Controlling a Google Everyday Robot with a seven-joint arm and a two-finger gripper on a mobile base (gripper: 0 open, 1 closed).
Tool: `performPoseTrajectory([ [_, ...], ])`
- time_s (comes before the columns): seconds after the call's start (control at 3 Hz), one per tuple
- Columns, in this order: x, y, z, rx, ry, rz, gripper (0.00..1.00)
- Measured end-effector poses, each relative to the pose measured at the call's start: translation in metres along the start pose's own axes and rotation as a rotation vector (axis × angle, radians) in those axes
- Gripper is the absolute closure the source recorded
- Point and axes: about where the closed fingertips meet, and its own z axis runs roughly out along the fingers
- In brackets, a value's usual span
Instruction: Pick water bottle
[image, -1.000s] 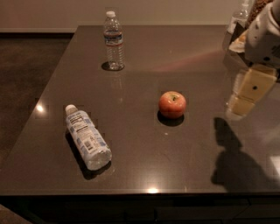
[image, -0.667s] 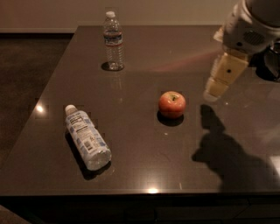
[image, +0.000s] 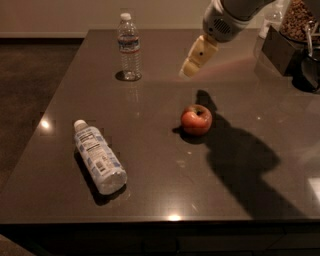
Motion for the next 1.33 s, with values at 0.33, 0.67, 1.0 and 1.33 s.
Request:
performPoseTrajectory([
  [0.33, -0.028, -0.014, 0.034, 0.013, -0.055, 0.073, 0.0],
  [0.67, -0.057, -0.019, 0.065, 0.054, -0.097, 0.133, 0.0],
  [1.0, -0.076, -0.026, 0.087, 0.095, -0.126, 0.185, 0.0],
  [1.33, -0.096, -0.036, 0.11, 0.109, -0.151, 0.232, 0.0],
])
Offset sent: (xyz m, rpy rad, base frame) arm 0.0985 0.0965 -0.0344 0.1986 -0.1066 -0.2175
